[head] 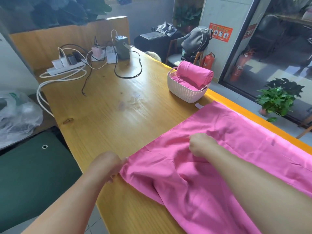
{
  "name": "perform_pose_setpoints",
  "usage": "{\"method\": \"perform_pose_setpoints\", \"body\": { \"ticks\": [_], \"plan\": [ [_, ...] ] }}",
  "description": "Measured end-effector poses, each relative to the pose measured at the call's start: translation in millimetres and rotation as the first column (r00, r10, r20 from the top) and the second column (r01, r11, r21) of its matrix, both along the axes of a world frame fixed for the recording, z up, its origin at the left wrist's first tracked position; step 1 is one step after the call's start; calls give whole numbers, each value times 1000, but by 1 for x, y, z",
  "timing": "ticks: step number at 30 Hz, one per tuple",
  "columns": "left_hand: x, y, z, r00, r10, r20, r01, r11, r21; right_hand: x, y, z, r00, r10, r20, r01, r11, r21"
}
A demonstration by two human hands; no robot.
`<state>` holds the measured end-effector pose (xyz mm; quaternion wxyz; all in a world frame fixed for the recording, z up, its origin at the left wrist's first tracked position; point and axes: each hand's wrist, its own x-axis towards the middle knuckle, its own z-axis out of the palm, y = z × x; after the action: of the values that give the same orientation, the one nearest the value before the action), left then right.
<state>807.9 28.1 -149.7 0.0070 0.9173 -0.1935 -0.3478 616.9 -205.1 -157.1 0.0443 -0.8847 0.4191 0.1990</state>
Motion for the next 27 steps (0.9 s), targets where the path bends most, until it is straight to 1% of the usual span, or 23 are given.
{"method": "perform_pose_setpoints", "body": {
  "ticks": [2,3,5,7,9,13,17,19,22,23,24,26,27],
  "plan": [
    [-2,3,-2,960,156,-231,-179,981,-78,9,1,-5,990,37,135,-33,999,-37],
    [-3,4,-4,933,203,-297,-249,960,-127,14,2,-10,981,59,185,-59,998,-7],
    [-5,7,-9,904,245,-351,-339,911,-236,19,3,-23,978,95,187,-111,991,76],
    [-5,10,-13,910,260,-324,-364,873,-324,19,3,-35,982,101,158,-120,986,113],
    [-4,14,-17,922,266,-282,-359,859,-365,16,1,-40,981,92,172,-113,986,120],
    [-3,19,-21,911,298,-284,-395,829,-397,13,-2,-45,982,90,169,-117,981,157],
    [-2,15,-25,900,324,-293,-421,821,-385,13,-2,-44,984,69,165,-100,977,186],
    [-5,13,-28,868,357,-346,-481,781,-398,13,-1,-45,986,60,157,-90,977,194],
    [-9,11,-31,798,410,-441,-591,674,-443,13,-1,-49,987,55,150,-85,976,201],
    [-9,11,-32,790,419,-447,-605,646,-465,13,-1,-50,987,49,152,-80,976,203],
    [-9,12,-34,806,425,-411,-588,644,-489,13,-1,-50,987,48,153,-80,975,205],
    [-7,16,-37,878,405,-254,-477,714,-512,13,1,-51,987,44,157,-78,974,214],
    [-7,18,-37,901,384,-202,-432,744,-509,13,2,-51,986,43,159,-77,973,216]
  ]
}}
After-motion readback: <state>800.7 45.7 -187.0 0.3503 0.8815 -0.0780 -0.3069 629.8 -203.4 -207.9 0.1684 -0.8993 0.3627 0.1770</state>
